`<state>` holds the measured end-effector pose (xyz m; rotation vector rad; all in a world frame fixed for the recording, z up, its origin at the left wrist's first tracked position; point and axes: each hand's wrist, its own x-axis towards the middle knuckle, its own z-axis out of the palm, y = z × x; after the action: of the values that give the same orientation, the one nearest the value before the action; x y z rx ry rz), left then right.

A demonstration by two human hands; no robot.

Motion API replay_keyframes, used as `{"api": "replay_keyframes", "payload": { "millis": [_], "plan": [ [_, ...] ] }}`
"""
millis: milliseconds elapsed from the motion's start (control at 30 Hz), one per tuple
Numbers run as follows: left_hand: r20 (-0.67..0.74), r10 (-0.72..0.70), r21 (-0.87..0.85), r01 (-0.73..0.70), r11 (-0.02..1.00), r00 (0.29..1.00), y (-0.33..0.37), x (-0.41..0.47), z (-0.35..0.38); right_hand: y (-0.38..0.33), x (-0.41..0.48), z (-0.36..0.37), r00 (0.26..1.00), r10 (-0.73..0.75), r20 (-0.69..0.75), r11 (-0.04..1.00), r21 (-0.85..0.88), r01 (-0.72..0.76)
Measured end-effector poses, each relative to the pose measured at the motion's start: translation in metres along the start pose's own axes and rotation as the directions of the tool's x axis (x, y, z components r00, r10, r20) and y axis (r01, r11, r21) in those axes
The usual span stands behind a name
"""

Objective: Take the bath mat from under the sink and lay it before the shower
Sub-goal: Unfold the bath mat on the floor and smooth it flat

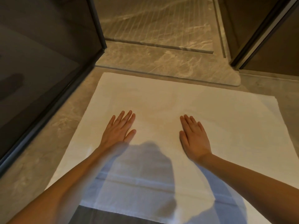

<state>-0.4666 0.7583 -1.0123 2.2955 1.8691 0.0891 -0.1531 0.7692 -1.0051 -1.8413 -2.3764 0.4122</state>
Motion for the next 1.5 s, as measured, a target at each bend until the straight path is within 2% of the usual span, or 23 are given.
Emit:
{"api": "replay_keyframes", "payload": {
  "millis": [133, 267, 367, 500, 600, 667, 767, 833, 900, 1000, 1133, 1267, 1400, 1500],
  "plan": [
    [-0.011, -0.033, -0.035, 0.032, 0.999, 0.999, -0.007, -0.018, 0.001, 0.000, 0.000, 0.001, 1.000, 0.001, -0.001, 1.000, -0.026, -0.001],
    [-0.036, -0.196, -0.024, 0.195, 0.980, 0.980, -0.051, -0.060, 0.000, 0.002, 0.001, 0.004, 1.000, -0.002, -0.006, 0.999, -0.041, 0.002],
    [-0.029, -0.254, -0.031, 0.253, 0.967, 0.967, -0.068, -0.076, -0.005, 0.002, 0.001, 0.004, 1.000, -0.007, -0.021, 0.999, -0.036, 0.007],
    [-0.049, -0.238, 0.005, 0.239, 0.971, 0.970, -0.064, -0.070, -0.010, -0.004, 0.002, 0.000, 1.000, -0.004, -0.016, 1.000, -0.002, 0.004],
    [-0.071, -0.154, 0.038, 0.157, 0.987, 0.985, -0.054, -0.046, -0.019, -0.019, 0.023, -0.015, 0.998, -0.014, -0.062, 0.996, 0.082, 0.019],
    [-0.089, -0.095, 0.038, 0.099, 0.994, 0.991, -0.042, -0.018, -0.025, -0.034, 0.046, -0.027, 0.993, -0.088, -0.074, 0.992, 0.082, 0.094],
    [-0.099, -0.058, -0.015, 0.057, 0.998, 0.993, -0.021, 0.032, -0.031, -0.061, 0.083, -0.039, 0.968, -0.242, -0.070, 0.970, 0.000, 0.242],
    [-0.087, -0.043, -0.018, 0.041, 0.999, 0.995, -0.007, 0.063, -0.031, -0.075, 0.105, -0.038, 0.956, -0.292, -0.043, 0.956, -0.058, 0.289],
    [-0.084, -0.007, 0.018, 0.009, 1.000, 0.996, 0.004, 0.089, -0.027, -0.088, 0.130, -0.031, 0.964, -0.263, -0.045, 0.963, -0.079, 0.259],
    [-0.071, 0.009, 0.026, -0.007, 1.000, 0.997, 0.008, 0.119, -0.025, -0.105, 0.160, -0.015, 0.990, -0.129, -0.052, 0.992, -0.006, 0.129],
    [-0.015, 0.007, 0.035, -0.007, 0.999, 1.000, -0.014, 0.137, -0.017, -0.102, 0.173, 0.013, 0.994, -0.110, 0.007, 0.991, -0.072, 0.110],
    [-0.025, 0.045, 0.002, -0.045, 0.999, 0.999, -0.045, 0.136, -0.009, -0.092, 0.175, 0.025, 0.995, -0.099, -0.019, 0.993, -0.063, 0.098],
    [-0.053, -0.058, -0.010, 0.057, 0.998, 0.997, -0.092, 0.132, -0.022, -0.091, 0.175, 0.027, 0.995, -0.097, -0.014, 0.993, -0.065, 0.096],
    [-0.034, -0.071, -0.009, 0.071, 0.997, 0.997, -0.112, 0.133, -0.028, -0.091, 0.176, 0.027, 0.995, -0.100, -0.010, 0.993, -0.065, 0.099]
  ]
}}
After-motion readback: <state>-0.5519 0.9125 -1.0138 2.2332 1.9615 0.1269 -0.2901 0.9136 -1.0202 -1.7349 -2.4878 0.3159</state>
